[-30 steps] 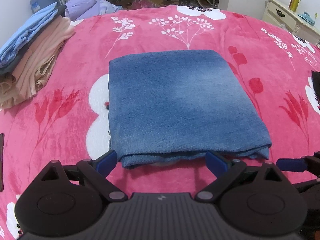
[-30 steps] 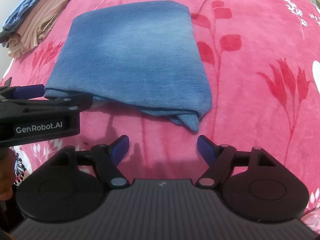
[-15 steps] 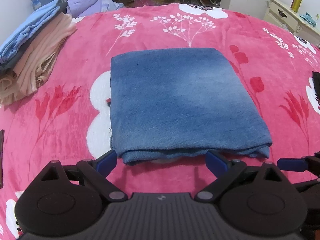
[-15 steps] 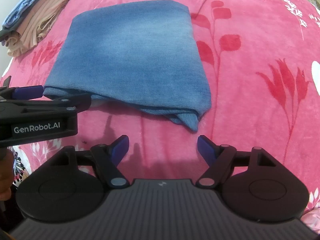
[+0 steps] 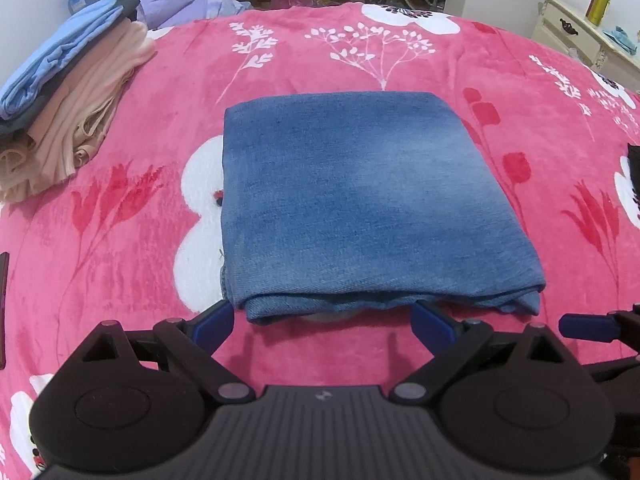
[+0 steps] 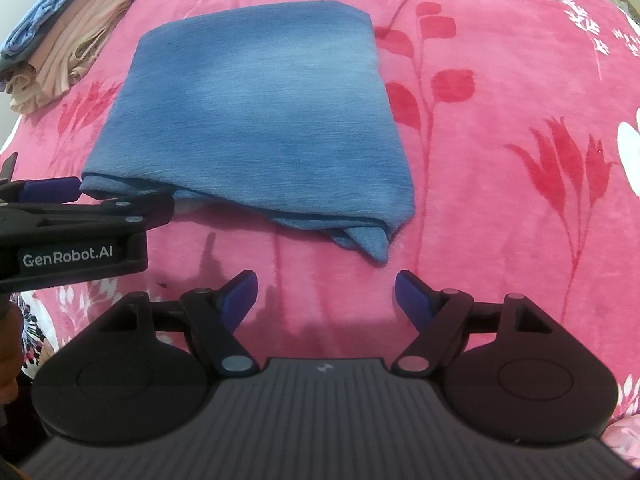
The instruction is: Fold clothes
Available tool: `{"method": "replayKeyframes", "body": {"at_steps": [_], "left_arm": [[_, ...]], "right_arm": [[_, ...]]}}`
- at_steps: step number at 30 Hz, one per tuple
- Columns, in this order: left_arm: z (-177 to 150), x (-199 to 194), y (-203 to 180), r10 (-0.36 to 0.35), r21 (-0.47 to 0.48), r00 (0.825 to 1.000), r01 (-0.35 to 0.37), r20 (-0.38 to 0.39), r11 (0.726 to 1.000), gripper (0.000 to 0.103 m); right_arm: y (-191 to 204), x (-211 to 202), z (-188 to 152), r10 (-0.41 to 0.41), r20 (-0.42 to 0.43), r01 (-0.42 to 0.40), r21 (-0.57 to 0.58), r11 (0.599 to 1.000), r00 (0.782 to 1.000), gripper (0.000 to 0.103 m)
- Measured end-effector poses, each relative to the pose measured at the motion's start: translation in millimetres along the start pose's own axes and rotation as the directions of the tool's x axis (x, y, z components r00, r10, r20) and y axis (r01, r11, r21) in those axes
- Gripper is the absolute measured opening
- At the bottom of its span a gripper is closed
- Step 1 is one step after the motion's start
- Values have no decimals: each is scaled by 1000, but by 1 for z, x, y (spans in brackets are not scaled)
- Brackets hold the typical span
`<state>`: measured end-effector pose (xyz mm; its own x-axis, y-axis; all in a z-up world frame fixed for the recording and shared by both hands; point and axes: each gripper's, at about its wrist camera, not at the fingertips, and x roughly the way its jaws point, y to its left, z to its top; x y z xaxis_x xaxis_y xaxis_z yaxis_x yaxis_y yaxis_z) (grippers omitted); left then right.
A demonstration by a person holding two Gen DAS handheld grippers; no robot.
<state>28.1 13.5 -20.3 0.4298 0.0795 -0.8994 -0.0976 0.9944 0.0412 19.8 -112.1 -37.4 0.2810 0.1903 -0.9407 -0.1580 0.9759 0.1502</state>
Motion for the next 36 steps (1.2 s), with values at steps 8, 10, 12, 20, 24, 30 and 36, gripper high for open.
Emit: {"method": "replayKeyframes", "body": {"at_steps": [8,10,12,20,24,30,36], "left_arm": [[0,1,-1,0,-2,1000,0,-6,1000,96],[0,1,-1,0,-3,1000,0,-5,1000,96],[0,1,-1,1,-5,1000,-1,-5,1000,96],[-1,0,-2,4,-6,1000,-4,-5,1000,96],[0,1,-2,4,-6,1000,-4,-7,1000,96],[-1,1,-1,4,-4,1000,-4,-8,1000,96],[-1,1,-2,6,-5,1000,-6,-9,1000,96]], "right_arm": [[0,0,0,3,-3,-3,-9,1000,1000,76],[-1,0,0,1,-2,-1,-6,1000,1000,76],[-1,0,0,-2,-1,2,-3,1000,1000,76],[-1,0,0,-6,-1,6,1,1000,1000,77],[-1,0,0,-8,-1,8,1,1000,1000,77],[-1,0,1,-8,-2,8,0,1000,1000,77],[-1,0,0,-9,-2,9,0,1000,1000,77]]}}
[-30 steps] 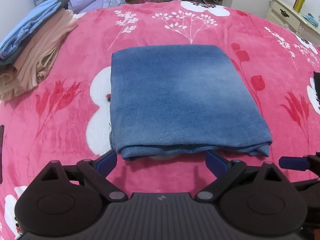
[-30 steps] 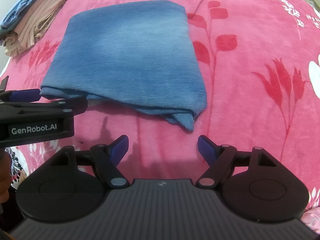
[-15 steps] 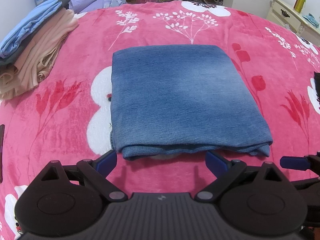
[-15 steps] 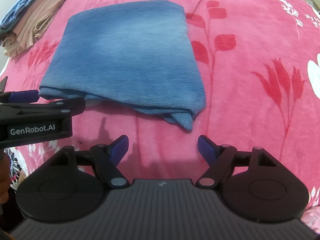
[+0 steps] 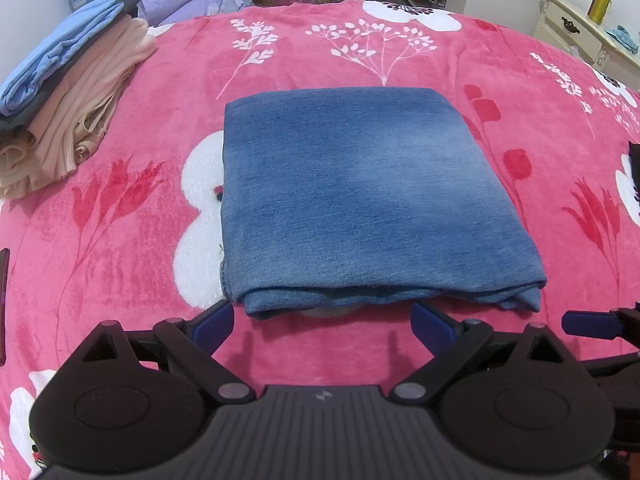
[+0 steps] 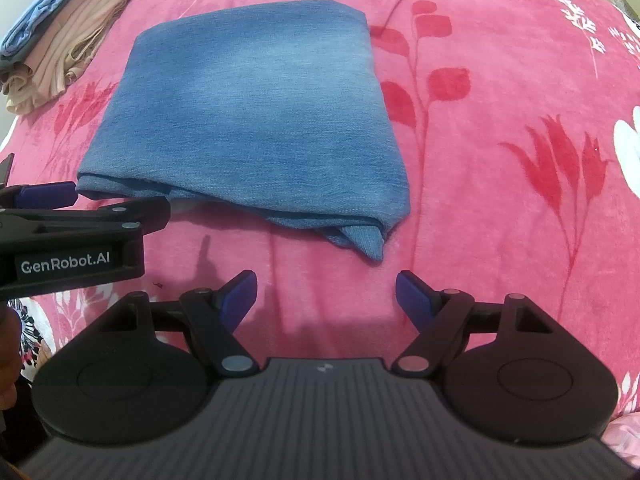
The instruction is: Fold clothes
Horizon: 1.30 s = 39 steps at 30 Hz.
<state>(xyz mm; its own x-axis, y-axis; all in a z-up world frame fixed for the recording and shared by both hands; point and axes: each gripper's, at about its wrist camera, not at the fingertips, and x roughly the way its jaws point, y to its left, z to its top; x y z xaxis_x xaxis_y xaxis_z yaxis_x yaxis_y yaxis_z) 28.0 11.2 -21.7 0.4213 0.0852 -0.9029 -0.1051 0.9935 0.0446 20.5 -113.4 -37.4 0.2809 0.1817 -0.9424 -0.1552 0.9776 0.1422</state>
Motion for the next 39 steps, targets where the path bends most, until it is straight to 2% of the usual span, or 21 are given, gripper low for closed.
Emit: {"method": "replayKeyframes", "body": {"at_steps": [39], "left_arm": [[-3,2,0,9,-3,1000,-9,-11,1000,96]], "right_arm": [[0,-1,0,-1,-3,1,7,1000,1000,77]]}}
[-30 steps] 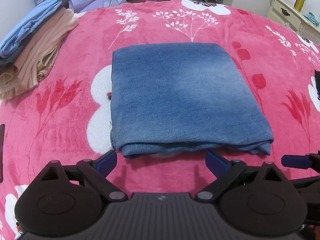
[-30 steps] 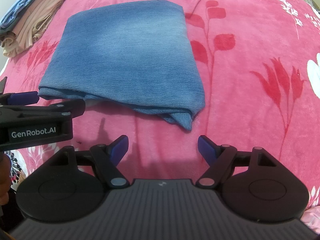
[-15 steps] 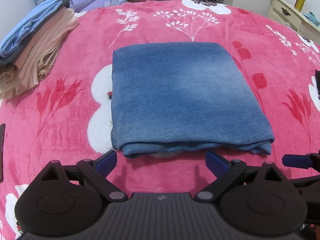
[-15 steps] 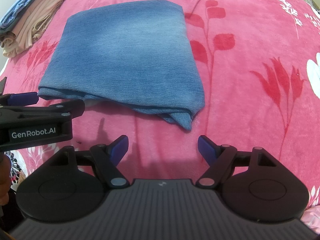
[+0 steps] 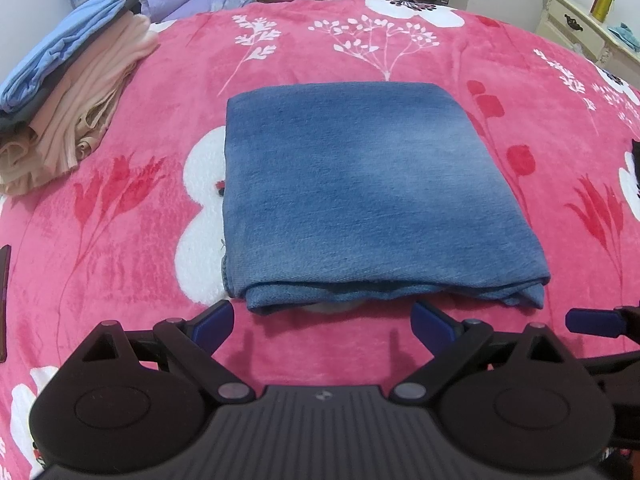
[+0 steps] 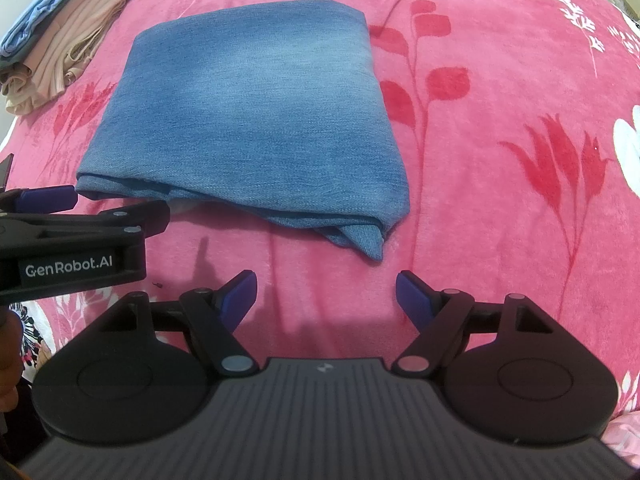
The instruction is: Fold clothes
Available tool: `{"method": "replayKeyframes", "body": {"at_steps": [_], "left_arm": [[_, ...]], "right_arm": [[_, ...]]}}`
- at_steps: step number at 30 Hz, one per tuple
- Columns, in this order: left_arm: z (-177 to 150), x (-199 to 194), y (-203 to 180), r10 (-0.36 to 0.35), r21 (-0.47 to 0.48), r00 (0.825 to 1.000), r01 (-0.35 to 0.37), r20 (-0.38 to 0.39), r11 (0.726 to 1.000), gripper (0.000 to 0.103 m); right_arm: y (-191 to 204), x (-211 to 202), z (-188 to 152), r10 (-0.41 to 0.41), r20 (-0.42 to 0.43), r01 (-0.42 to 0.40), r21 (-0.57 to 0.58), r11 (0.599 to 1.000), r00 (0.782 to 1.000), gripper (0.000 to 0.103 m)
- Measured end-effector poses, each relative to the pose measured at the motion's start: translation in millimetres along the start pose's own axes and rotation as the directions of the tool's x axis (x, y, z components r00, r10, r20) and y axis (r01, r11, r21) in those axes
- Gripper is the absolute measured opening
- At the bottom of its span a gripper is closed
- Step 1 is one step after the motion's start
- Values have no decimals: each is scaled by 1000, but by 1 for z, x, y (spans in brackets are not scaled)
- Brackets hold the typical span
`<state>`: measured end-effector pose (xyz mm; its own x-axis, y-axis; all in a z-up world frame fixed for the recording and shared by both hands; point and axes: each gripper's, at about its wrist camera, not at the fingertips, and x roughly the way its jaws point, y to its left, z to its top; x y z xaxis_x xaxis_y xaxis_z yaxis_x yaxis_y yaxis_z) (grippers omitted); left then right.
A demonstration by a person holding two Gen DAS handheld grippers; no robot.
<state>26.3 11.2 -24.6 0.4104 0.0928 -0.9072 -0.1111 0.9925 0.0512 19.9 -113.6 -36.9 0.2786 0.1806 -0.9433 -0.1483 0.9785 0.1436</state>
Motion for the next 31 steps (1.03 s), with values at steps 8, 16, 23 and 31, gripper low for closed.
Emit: {"method": "replayKeyframes", "body": {"at_steps": [8,16,23,31], "left_arm": [[0,0,0,-8,7,1000,8,-2,1000,96],[-1,-1,-2,-10,16,1000,10,5,1000,96],[-1,-1,-1,-5,8,1000,5,0,1000,96],[-1,0,-1,-5,8,1000,5,-4,1000,96]], "right_arm": [[0,0,0,0,-1,0,2,1000,1000,77],[-2,1,2,3,-3,-3,-4,1000,1000,77],[-4,2,4,6,-4,-6,-10,1000,1000,77],[-3,2,3,7,-2,-7,-13,1000,1000,77]]}}
